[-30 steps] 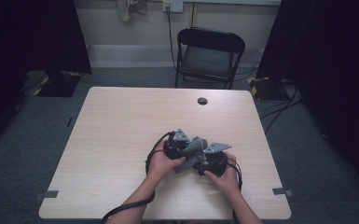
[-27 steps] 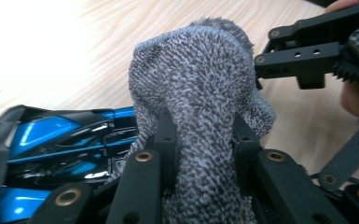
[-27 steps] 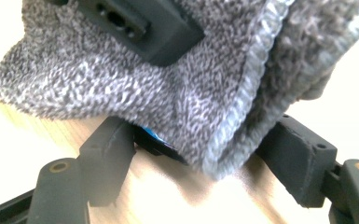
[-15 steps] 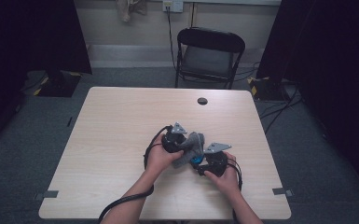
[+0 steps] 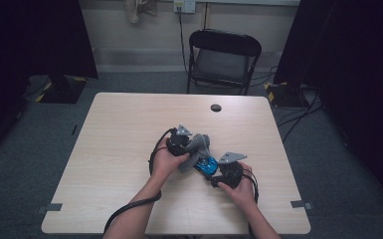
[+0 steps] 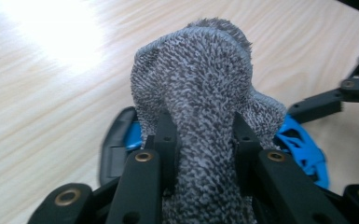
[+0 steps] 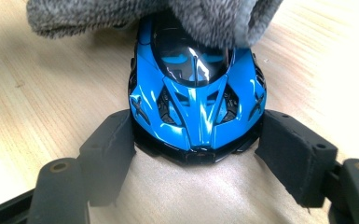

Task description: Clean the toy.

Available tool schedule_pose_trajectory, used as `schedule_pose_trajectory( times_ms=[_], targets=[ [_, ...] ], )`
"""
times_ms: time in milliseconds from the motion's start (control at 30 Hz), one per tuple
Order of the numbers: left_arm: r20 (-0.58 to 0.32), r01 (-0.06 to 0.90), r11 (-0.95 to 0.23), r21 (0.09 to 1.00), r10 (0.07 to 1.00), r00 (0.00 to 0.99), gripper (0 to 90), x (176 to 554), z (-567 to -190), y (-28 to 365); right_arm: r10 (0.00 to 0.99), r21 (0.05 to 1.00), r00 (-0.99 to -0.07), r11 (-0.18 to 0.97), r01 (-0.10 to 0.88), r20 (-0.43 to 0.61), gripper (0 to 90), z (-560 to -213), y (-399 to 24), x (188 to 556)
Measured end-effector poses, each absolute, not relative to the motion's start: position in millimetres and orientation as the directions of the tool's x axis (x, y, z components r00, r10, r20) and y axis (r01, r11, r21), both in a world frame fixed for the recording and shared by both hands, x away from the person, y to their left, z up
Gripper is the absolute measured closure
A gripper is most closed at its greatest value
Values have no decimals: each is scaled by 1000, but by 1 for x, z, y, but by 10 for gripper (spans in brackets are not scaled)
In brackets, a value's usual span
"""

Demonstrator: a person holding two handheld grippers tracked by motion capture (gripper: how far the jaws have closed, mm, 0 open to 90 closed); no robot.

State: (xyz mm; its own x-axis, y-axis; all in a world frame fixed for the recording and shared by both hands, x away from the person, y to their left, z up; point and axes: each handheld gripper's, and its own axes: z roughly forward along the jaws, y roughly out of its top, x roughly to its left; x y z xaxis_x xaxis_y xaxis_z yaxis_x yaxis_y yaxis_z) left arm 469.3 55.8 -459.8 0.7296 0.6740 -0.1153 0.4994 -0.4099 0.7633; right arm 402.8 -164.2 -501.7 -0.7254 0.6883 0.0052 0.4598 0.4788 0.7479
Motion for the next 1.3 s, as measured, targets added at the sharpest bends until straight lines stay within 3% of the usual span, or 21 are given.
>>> schedule_pose_trajectory(
  times_ms=[933, 1300],
  targets=[
    [-27, 527, -418, 740, 764, 644, 710, 492, -449, 81, 689, 748, -725, 478, 460, 6, 270, -502, -164, 403],
    [-88, 520, -365, 772, 749, 656, 712, 483, -428, 91, 688, 748, -726, 479, 459, 5, 270, -502, -164, 403]
  ],
)
